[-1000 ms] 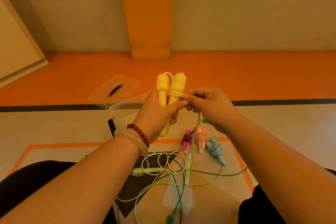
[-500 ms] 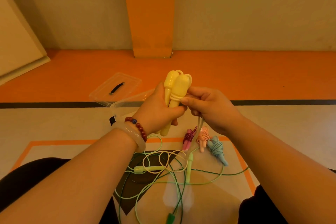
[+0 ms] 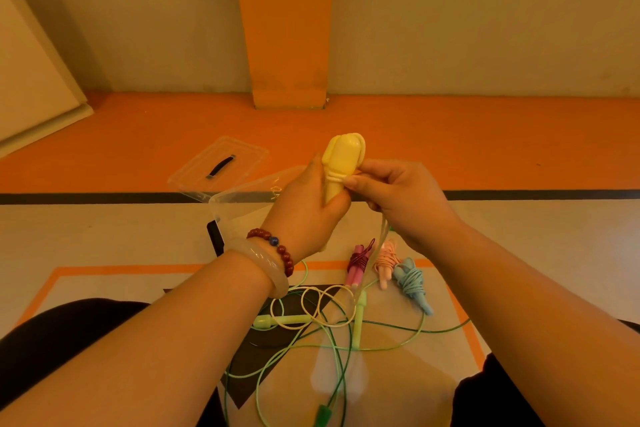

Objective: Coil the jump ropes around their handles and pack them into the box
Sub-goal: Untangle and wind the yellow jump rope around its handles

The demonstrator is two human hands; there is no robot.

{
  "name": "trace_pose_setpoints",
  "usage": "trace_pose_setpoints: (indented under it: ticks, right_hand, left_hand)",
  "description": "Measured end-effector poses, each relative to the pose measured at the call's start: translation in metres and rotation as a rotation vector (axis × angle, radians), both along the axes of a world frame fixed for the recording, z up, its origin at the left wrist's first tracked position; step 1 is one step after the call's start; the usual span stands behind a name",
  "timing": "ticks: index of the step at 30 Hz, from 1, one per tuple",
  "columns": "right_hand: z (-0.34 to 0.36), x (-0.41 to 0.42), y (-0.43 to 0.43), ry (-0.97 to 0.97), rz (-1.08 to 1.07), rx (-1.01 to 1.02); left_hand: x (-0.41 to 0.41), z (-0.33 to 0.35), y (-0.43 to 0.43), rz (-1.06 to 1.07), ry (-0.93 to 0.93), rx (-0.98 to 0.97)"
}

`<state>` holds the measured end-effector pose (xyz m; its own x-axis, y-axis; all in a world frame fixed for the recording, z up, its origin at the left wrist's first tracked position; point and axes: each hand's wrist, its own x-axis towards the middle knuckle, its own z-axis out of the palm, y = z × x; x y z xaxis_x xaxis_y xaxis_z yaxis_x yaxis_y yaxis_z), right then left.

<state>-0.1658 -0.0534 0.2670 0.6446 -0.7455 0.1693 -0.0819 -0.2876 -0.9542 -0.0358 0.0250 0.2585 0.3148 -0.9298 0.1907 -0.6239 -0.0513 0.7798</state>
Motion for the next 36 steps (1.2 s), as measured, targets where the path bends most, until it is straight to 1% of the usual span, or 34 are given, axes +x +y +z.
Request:
trace_pose_setpoints:
  ticks: [2, 4, 5, 7, 9, 10, 12, 14, 16, 19, 21, 23, 25, 27, 29, 31, 36]
  right_hand:
    - [0.004, -0.001, -0.001, 0.029, -0.026, -0.05]
    - [0.01, -0.002, -0.002, 0.046, -0.062, -0.08]
    - [0.013, -0.003, -0.003, 0.056, -0.075, -0.093]
    - [0.017, -0.004, -0.005, 0.065, -0.075, -0.084]
    - [0.018, -0.005, -0.006, 0.048, -0.042, -0.03]
    - [0.018, -0.005, -0.007, 0.035, -0.023, 0.004]
    - [0.018, -0.006, -0.007, 0.013, 0.01, 0.077]
    - [0.018, -0.007, -0.006, -0.003, 0.027, 0.135]
    - [0.018, -0.008, -0.005, 0.004, -0.004, 0.139]
    - [0.015, -0.008, -0.005, 0.051, -0.1, 0.089]
    - [0.012, -0.004, -0.002, 0.056, -0.122, 0.103]
    - [0.011, -0.002, 0.001, 0.044, -0.119, 0.101]
    - [0.012, -0.002, 0.004, 0.068, -0.146, 0.017]
    - [0.013, -0.003, 0.005, 0.068, -0.169, -0.042]
    - [0.015, -0.003, 0.005, 0.063, -0.185, -0.074]
    - [0.015, -0.004, 0.005, 0.09, -0.203, -0.092]
    - [0.021, -0.005, 0.004, 0.128, -0.193, -0.087]
  left_hand:
    - [-0.001, 0.002, 0.0, -0.016, 0.003, 0.006]
    - [-0.003, 0.006, 0.001, -0.038, 0.065, 0.015]
    - [-0.004, 0.008, 0.002, -0.05, 0.129, 0.028]
    - [-0.007, 0.009, 0.003, -0.076, 0.324, 0.069]
    - [-0.009, 0.009, 0.004, -0.105, 0.531, 0.09]
    - [-0.009, 0.009, 0.004, -0.12, 0.606, 0.086]
    - [-0.008, 0.012, 0.005, -0.143, 0.717, 0.078]
    - [-0.009, 0.015, 0.005, -0.153, 0.774, 0.065]
    - [-0.011, 0.015, 0.006, -0.144, 0.801, 0.042]
    - [-0.015, 0.013, 0.005, -0.121, 0.821, 0.013]
    - [-0.016, 0.013, 0.004, -0.112, 0.821, -0.026]
    - [-0.018, 0.014, 0.003, -0.083, 0.789, -0.06]
    - [-0.019, 0.014, 0.004, -0.054, 0.742, -0.075]
    - [-0.02, 0.013, 0.004, -0.05, 0.753, -0.078]
    - [-0.02, 0.013, 0.004, -0.061, 0.822, -0.068]
    - [-0.017, 0.013, 0.004, -0.087, 0.849, -0.055]
    - [-0.012, 0.015, 0.003, -0.13, 0.81, -0.031]
